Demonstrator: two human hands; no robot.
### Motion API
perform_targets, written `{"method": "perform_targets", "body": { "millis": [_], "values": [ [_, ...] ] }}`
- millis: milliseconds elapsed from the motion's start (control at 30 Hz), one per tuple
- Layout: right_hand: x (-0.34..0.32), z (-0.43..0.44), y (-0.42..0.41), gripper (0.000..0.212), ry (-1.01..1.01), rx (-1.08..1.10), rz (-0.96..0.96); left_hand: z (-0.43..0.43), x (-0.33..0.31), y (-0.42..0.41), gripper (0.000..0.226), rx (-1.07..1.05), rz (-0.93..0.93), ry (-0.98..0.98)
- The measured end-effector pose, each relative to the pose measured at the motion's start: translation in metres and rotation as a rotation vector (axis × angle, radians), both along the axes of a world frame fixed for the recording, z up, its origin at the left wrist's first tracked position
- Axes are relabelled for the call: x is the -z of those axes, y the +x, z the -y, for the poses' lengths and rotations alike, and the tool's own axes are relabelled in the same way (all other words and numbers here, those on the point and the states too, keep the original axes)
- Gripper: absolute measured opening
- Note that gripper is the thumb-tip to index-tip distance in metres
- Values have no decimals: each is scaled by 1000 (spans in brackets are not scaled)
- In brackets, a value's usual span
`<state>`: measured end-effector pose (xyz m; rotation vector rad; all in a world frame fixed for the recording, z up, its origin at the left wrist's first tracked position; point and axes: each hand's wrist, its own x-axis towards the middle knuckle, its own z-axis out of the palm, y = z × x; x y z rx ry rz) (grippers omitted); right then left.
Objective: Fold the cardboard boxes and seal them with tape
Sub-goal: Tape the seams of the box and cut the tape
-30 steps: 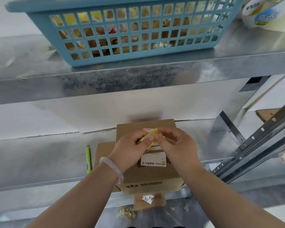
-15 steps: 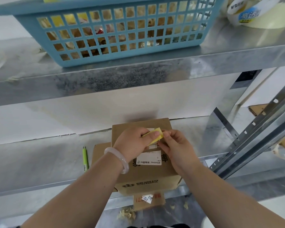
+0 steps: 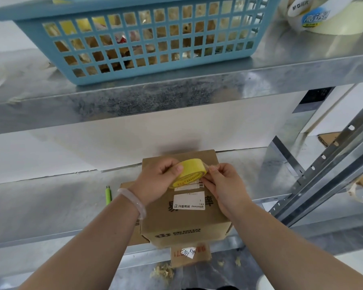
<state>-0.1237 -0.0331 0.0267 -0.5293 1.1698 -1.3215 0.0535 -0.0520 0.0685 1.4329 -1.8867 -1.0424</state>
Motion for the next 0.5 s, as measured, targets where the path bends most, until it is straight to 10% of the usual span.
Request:
{"method": "perform_targets", "body": {
  "millis": [500],
  "values": [
    [0,-3,-1,9,-1,137,-33,15,-18,-8,22,-28,184,-23]
  ]
}}
